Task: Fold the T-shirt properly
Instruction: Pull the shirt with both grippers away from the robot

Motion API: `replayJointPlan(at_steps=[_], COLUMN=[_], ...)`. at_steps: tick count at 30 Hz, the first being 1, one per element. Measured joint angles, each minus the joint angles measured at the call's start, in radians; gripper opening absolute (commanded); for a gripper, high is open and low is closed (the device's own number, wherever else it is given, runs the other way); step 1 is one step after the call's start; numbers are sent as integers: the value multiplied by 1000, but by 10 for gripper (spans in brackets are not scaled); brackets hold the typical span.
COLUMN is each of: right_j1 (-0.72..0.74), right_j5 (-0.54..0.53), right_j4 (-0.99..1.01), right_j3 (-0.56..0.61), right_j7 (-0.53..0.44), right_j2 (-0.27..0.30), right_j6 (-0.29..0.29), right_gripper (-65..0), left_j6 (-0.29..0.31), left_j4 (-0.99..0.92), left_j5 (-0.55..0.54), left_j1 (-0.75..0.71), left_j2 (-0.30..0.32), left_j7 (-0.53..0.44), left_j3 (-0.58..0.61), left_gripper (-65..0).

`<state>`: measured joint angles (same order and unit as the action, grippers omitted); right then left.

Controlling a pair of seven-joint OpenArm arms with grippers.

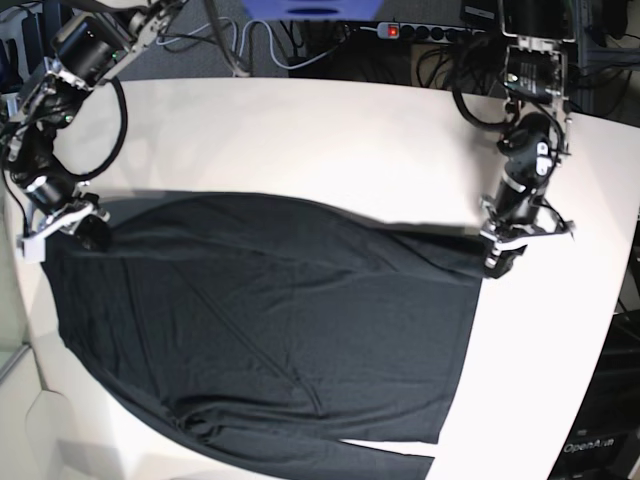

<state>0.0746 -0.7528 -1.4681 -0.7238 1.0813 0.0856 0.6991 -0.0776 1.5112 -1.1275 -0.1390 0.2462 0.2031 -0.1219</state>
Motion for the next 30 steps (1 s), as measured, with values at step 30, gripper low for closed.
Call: replayJointPlan(at_steps=[30], right_j1=[86], right_j5=[90], right_j4=[3], right_j3=[59], right_j7=[-7], right_j2=[11], right_j6=[0], right_gripper=[-649], left_j6=[2], left_j4=[-33], left_j5=[1], left_j1=[52], left_j2=[3], left_j7=[8], left_j3=[3], left_gripper=[-624])
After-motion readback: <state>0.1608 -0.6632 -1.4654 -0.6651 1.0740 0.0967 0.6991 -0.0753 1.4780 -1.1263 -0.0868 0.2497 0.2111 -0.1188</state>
